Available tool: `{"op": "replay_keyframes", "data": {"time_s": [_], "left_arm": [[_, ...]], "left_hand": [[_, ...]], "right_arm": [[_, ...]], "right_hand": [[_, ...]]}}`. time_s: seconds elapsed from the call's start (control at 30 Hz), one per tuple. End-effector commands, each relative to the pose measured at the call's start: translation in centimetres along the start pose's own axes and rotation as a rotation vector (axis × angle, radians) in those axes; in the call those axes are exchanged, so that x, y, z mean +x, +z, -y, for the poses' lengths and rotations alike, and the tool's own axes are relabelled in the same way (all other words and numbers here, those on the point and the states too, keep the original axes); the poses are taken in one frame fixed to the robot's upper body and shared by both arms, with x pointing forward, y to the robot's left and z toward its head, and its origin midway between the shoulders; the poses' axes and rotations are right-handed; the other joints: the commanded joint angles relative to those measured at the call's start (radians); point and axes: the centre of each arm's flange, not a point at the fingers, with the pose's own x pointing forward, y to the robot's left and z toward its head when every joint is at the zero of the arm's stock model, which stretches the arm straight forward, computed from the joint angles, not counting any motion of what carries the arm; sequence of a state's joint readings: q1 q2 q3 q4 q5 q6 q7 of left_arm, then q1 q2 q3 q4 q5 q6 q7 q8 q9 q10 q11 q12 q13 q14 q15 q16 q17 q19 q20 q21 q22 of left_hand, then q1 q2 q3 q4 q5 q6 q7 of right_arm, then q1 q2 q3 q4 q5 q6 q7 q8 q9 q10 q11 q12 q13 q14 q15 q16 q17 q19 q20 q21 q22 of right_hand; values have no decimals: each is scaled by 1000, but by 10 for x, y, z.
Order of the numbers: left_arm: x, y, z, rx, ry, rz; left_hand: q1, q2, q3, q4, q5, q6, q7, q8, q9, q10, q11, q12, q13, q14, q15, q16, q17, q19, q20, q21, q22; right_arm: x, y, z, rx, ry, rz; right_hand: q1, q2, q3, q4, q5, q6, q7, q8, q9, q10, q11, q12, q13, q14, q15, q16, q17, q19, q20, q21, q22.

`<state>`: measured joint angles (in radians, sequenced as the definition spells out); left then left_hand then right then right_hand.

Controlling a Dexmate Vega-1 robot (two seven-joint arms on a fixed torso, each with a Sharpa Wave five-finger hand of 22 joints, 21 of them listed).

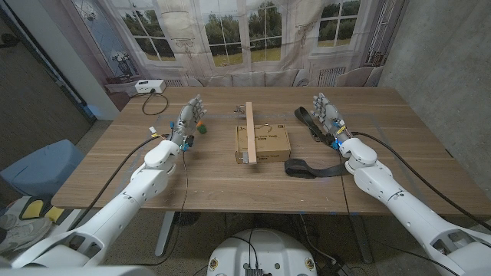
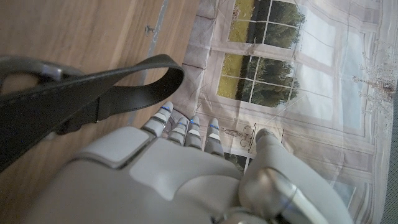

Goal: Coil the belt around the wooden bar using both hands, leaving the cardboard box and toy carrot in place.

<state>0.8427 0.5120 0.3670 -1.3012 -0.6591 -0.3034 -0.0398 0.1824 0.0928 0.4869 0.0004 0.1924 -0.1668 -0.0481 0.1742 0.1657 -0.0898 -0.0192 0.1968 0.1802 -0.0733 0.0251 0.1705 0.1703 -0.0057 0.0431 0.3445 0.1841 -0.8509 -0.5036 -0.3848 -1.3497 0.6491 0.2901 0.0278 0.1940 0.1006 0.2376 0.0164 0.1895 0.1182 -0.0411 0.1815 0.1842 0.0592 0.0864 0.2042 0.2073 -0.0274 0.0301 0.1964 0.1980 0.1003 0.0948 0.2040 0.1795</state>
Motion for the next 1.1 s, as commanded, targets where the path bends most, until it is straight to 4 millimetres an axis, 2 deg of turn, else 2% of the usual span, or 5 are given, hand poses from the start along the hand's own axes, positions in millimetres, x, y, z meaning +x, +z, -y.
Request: {"op": "replay_keyframes", "data": {"time_s": [0.03,0.1,0.4,1.0,1.1], "left_arm": [[-19,34,-25,165,33,35],[-17,41,-24,222,46,39],[-3,81,-14,564,52,5],[36,147,9,1151,-37,-122],[41,157,15,1243,-66,-146]], "left_hand": [[13,-8,2,-12,4,-2,-13,10,6,4,11,9,3,-4,4,10,1,4,4,3,2],[21,-14,1,-23,3,12,-20,14,6,15,12,12,3,5,3,13,1,11,0,3,2],[58,-10,11,-60,0,57,-19,24,8,59,30,24,6,48,17,22,1,34,16,1,2],[115,18,37,-102,-5,77,-12,23,10,62,13,19,9,53,8,15,2,50,12,-3,3],[140,22,45,-123,-9,77,-16,20,11,60,8,17,10,50,0,13,2,51,5,-7,3]], "right_arm": [[5,9,-16,-34,17,44],[7,6,-13,-26,22,44],[8,-10,-2,22,40,43],[-10,-18,19,58,10,71],[-12,-19,20,63,8,75]], "right_hand": [[7,1,8,0,4,7,0,7,2,-1,5,5,5,-7,-2,4,5,3,3,5,4],[7,1,8,0,4,6,1,7,2,-1,4,5,4,-7,0,4,5,2,4,4,4],[5,1,8,0,4,9,2,8,2,2,9,6,4,-5,6,5,5,1,6,4,4],[1,0,8,0,4,18,5,12,1,13,14,9,2,-3,16,6,4,1,9,4,4],[0,0,8,0,4,19,5,12,1,15,17,10,2,-4,16,5,4,1,9,4,4]]}}
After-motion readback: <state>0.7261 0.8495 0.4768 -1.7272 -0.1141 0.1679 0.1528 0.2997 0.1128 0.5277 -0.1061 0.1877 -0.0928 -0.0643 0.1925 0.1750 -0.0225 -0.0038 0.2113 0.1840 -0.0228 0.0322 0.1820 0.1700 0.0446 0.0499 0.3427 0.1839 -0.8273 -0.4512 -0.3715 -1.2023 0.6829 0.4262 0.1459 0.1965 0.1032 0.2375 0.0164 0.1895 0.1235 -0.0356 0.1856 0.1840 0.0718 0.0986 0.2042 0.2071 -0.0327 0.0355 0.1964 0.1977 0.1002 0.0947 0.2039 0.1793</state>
